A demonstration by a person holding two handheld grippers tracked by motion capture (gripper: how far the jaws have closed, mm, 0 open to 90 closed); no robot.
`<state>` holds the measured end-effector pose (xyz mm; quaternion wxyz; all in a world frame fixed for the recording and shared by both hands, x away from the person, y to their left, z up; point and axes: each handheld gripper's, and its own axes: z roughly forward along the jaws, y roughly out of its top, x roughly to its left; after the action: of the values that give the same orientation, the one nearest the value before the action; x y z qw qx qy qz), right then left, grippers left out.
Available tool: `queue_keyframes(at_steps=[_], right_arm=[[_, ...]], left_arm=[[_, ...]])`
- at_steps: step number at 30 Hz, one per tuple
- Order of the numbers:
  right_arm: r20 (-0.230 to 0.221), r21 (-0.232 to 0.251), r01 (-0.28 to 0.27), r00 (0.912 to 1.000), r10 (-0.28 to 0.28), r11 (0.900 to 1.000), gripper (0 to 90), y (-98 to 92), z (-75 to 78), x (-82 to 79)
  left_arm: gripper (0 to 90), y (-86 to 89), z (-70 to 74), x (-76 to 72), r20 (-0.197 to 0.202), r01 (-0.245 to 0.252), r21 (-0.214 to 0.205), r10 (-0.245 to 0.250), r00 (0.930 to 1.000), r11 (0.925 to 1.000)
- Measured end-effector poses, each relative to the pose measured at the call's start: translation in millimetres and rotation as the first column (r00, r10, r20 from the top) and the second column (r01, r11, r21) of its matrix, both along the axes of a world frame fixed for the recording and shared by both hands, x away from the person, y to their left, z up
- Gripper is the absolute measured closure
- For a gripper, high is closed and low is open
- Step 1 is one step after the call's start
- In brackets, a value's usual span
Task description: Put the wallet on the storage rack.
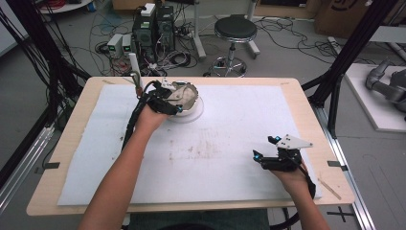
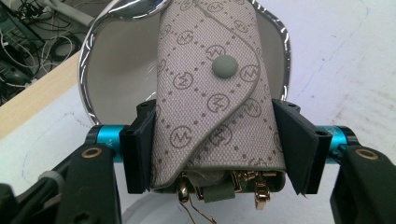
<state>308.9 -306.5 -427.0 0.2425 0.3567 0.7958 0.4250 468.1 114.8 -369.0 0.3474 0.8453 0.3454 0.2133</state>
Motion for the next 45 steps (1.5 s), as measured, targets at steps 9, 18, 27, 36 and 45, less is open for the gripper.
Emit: queue_keyframes(at_steps=[9, 18, 27, 36, 45], right_arm=[[-0.007, -0.002, 0.003, 1.0000, -0.003, 1.0000, 19.5, 1.1, -0.2, -0.1], [0.000, -0.002, 0.001, 1.0000, -0.001, 1.0000, 19.5, 0.7, 0.0, -0.4], [0.000, -0.006, -0.005, 1.0000, 0.005, 1.0000, 19.5, 2.1, 0.1, 0.6], [-0.001, -0.008, -0.009, 1.0000, 0.009, 0.9999, 19.5, 5.5, 0.1, 3.3], [-0.001, -0.025, -0.007, 1.0000, 0.007, 0.9997, 19.5, 10.4, -1.3, 11.6]], left_arm=[[34.8, -1.2, -2.8, 3.9, 0.007, -0.009, 0.001, 0.009, 0.9999, 1.0000], [26.6, -0.9, 2.2, 0.3, 0.055, 0.016, -0.020, -0.015, 0.9984, 0.9997], [22.4, 6.0, 8.8, -8.2, 0.074, 0.044, -0.052, -0.040, 0.9965, 0.9977], [20.3, 20.3, 21.0, -31.7, 0.108, 0.077, -0.128, -0.064, 0.9921, 0.9887], [20.0, 39.0, 23.3, -63.2, 0.147, 0.111, -0.197, -0.082, 0.9857, 0.9741]])
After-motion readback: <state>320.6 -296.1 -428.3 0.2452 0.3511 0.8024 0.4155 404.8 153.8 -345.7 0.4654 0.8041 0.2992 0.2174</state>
